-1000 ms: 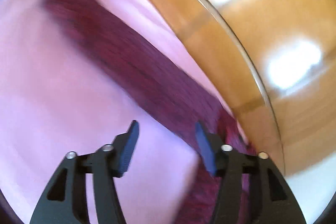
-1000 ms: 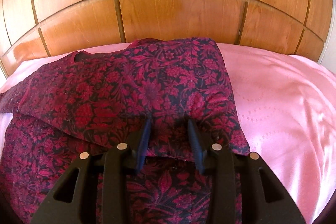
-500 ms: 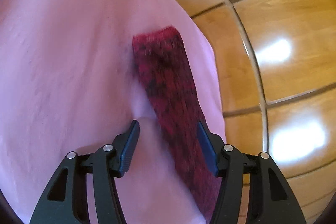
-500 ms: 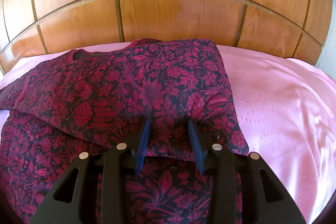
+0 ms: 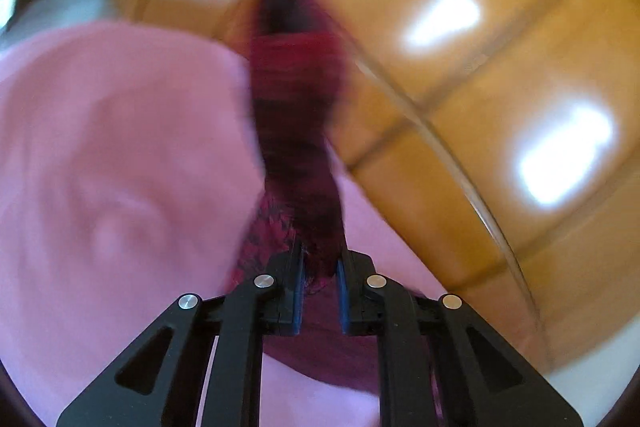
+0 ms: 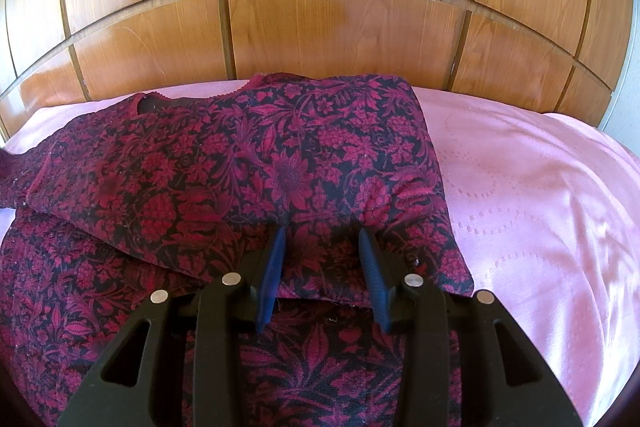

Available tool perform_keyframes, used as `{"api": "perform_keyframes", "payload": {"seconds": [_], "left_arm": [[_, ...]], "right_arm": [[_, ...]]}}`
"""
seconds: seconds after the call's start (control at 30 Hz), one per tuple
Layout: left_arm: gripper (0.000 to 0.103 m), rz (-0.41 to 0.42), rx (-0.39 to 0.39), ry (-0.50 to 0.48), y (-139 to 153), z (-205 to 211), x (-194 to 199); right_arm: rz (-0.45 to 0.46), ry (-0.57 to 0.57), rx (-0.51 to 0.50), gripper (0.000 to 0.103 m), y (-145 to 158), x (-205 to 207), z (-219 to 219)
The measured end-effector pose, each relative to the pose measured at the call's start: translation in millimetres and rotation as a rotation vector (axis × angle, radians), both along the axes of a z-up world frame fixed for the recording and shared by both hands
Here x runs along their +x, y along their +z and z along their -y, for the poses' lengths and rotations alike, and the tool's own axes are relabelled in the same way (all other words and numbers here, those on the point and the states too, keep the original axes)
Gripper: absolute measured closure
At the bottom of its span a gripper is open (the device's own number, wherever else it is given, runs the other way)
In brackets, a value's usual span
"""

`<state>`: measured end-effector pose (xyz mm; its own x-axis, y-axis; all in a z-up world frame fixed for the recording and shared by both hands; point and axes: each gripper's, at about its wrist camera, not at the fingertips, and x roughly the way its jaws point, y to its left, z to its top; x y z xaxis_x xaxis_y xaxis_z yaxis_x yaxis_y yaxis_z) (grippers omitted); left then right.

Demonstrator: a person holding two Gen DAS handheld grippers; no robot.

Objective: Fold small clothes

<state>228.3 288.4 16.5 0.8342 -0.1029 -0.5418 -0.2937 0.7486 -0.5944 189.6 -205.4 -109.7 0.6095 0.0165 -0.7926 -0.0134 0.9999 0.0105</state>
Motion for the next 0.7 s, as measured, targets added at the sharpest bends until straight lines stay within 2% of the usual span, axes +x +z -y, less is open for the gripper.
{"api": "perform_keyframes", "payload": {"seconds": [0.07,0.13,0.23,0.33,0.4,0.47,0.5,0.53,0.57,0.6,0.63,0.7], "left_arm": [[0.091,0.026,0.055,-0.086,10,42,2],[0.091,0.03,0.077,-0.173,11,80,6],[0.091,-0.018,0.147,-0.312,-3,150,17],[0.091,-0.078,0.187,-0.399,-23,197,27],[0.087,-0.128,0.243,-0.435,-39,227,32],[0.075,-0.167,0.314,-0.452,-50,250,29],[0.073,-0.173,0.365,-0.454,-52,259,26],[0.071,-0.17,0.391,-0.455,-50,262,26],[0.063,-0.16,0.42,-0.462,-47,266,21],[0.056,-0.149,0.425,-0.472,-43,266,21],[0.041,-0.138,0.424,-0.478,-40,268,16],[0.037,-0.106,0.447,-0.474,-33,268,3]], "right_arm": [[0.0,0.0,0.003,0.065,0,0,0],[0.0,-0.001,0.01,0.065,1,0,1],[-0.001,-0.002,0.024,0.065,1,0,3],[-0.001,0.0,0.042,0.065,0,2,7],[-0.003,0.001,0.055,0.065,0,3,10],[-0.009,0.003,0.067,0.065,1,4,12],[-0.016,0.009,0.077,0.063,3,5,13],[-0.022,0.019,0.088,0.06,6,6,14],[-0.028,0.03,0.103,0.051,9,7,16],[-0.037,0.039,0.121,0.042,14,8,16],[-0.04,0.045,0.139,0.039,19,8,15],[-0.028,0.069,0.217,0.035,33,7,9]]}}
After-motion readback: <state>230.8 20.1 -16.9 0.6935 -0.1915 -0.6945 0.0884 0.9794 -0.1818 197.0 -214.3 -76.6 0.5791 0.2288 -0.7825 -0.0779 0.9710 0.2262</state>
